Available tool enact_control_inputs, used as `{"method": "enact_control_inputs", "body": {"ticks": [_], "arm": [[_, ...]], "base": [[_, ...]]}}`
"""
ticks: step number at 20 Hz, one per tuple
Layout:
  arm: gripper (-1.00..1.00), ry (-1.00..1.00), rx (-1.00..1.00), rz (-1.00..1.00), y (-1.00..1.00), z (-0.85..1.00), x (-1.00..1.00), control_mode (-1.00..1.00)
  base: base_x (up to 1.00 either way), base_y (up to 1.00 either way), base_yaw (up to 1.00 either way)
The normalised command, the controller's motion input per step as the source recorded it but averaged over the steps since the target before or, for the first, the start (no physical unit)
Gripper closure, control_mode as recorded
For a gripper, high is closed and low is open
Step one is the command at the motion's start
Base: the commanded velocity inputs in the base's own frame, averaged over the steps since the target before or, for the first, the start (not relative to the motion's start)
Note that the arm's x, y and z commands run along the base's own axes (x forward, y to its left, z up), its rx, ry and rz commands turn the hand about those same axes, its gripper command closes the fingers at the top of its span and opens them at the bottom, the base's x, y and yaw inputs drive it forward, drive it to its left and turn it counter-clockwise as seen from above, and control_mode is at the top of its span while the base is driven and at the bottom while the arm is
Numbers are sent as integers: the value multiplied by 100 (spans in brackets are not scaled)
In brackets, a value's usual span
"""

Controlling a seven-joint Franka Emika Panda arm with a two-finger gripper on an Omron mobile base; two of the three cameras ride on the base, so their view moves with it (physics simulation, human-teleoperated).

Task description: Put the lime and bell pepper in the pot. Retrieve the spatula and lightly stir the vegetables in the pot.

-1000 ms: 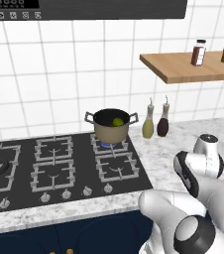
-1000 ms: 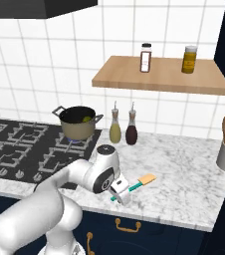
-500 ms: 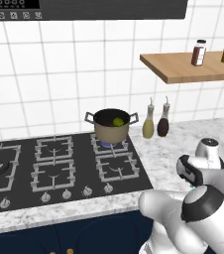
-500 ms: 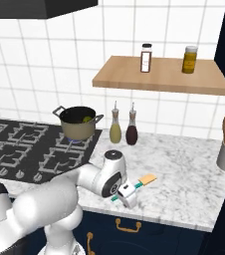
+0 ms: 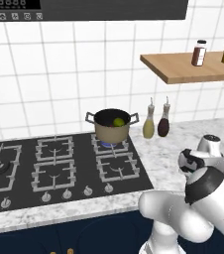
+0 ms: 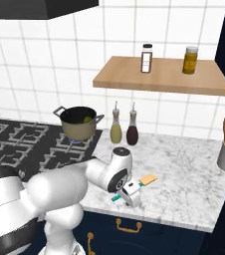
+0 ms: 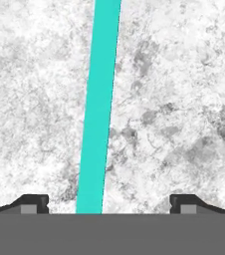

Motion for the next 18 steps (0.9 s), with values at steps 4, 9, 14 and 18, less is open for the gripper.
{"method": "enact_control_inputs", "body": {"ticks": [4,9,14,18], "arm": [[-100,2,8,-16,9,-57,0,-100],[100,0,3,-14,9,-65,0,-100],[100,0,0,-12,17,-47,0,-100],[100,0,0,-8,22,-30,0,-100]], "base": [[0,0,0],[0,0,0],[0,0,0],[0,0,0]]}}
